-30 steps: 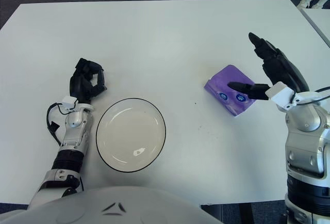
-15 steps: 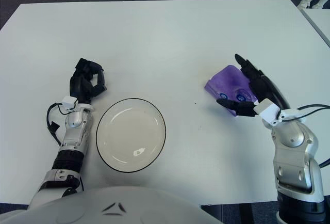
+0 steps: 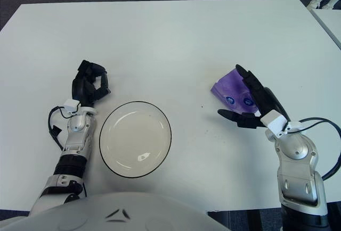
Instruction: Put the tissue paper into the plate.
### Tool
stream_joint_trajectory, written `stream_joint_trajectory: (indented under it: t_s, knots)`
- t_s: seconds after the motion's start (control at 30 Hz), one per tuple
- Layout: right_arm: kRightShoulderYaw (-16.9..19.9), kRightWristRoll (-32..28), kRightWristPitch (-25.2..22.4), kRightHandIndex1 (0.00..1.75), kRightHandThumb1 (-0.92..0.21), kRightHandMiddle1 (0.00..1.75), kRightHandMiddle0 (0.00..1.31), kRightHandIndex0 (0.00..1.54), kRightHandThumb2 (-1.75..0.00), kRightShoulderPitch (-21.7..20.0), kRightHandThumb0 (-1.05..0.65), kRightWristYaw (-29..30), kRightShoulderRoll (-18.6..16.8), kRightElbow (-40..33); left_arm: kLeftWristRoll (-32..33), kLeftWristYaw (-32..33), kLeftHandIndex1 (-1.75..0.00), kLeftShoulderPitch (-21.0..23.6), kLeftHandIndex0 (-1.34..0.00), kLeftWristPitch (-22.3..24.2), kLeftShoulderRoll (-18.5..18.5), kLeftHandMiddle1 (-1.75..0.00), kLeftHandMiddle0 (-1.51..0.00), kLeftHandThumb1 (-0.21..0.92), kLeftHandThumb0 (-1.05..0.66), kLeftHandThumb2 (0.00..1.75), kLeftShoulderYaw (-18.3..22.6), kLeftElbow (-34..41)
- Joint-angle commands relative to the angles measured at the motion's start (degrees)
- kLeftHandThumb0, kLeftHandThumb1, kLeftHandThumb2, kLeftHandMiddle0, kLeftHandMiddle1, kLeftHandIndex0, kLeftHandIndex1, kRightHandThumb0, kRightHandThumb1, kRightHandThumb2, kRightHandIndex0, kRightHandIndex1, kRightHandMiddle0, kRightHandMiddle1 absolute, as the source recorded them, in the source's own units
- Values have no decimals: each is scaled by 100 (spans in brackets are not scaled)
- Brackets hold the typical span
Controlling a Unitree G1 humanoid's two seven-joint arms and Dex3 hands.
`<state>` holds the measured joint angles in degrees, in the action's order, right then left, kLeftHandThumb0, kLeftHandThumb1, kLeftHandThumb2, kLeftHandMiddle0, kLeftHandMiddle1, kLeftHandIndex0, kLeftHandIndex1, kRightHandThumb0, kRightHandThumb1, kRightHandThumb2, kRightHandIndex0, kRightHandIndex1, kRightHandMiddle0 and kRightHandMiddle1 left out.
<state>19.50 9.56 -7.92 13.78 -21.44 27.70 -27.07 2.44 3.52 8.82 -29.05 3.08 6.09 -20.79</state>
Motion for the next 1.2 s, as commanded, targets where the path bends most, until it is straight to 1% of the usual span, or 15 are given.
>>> stream_joint_trajectory:
  t_s: [0.0, 0.17, 0.3, 0.37, 0.5, 0.57, 0.83, 0.9, 1.07, 1.17]
  knots:
    - [-66, -121, 47, 0, -46, 0, 0, 0, -58, 143, -102, -34, -20, 121, 11, 52, -175, -852, -45, 180, 266, -175, -71, 52, -42, 107, -52, -825]
    - [-160, -120, 42, 0, -41, 0, 0, 0, -64, 175, -97, -45, -28, 214, 37, 57, -175, -850, -45, 207, 278, -175, -70, 52, -42, 107, -27, -817]
    - [-263, -105, -27, 0, -40, 0, 0, 0, -66, 116, -100, 25, -84, 295, 71, 25, -175, -857, -45, 154, 275, -175, -70, 52, -42, 107, 0, -847]
    - [-353, -33, -70, 0, -40, 0, 0, 0, -66, -29, -102, 136, -121, 450, 71, 26, -175, -866, -45, 136, 276, -175, -70, 52, -42, 107, 5, -846]
    - [-418, 18, -164, 0, -41, 0, 0, 0, -66, -140, -104, 356, -233, 524, 48, 41, -175, -892, -45, 109, 272, -175, -70, 52, -42, 107, 14, -836]
    - [-439, 30, -119, 0, -41, 0, 0, 0, -66, -212, -104, 467, -272, 608, 18, 69, -175, -912, -45, 119, 270, -175, -71, 52, -42, 107, 13, -815]
    - [-386, -20, -131, 0, -41, 0, 0, 0, -66, -605, -99, 534, -90, 892, -22, 89, -175, -954, -44, 187, 239, -175, -73, 53, -41, 106, 12, -766]
    - [-381, 12, -67, 0, -37, 0, 0, 0, -71, -732, -97, 557, -43, 988, -18, 82, -175, -958, -44, 199, 234, -175, -73, 54, -41, 105, 15, -766]
    - [-424, 188, 680, 0, -34, 0, 0, 0, -75, -902, -94, 823, -22, 1334, 8, 57, -175, -958, -44, 180, 223, -175, -74, 54, -41, 105, 33, -788]
    - [-448, 236, 936, 0, -36, 0, 0, 0, -76, -1079, -93, 917, 25, 1571, 34, 28, -175, -957, -44, 170, 220, -175, -74, 54, -41, 105, 43, -800]
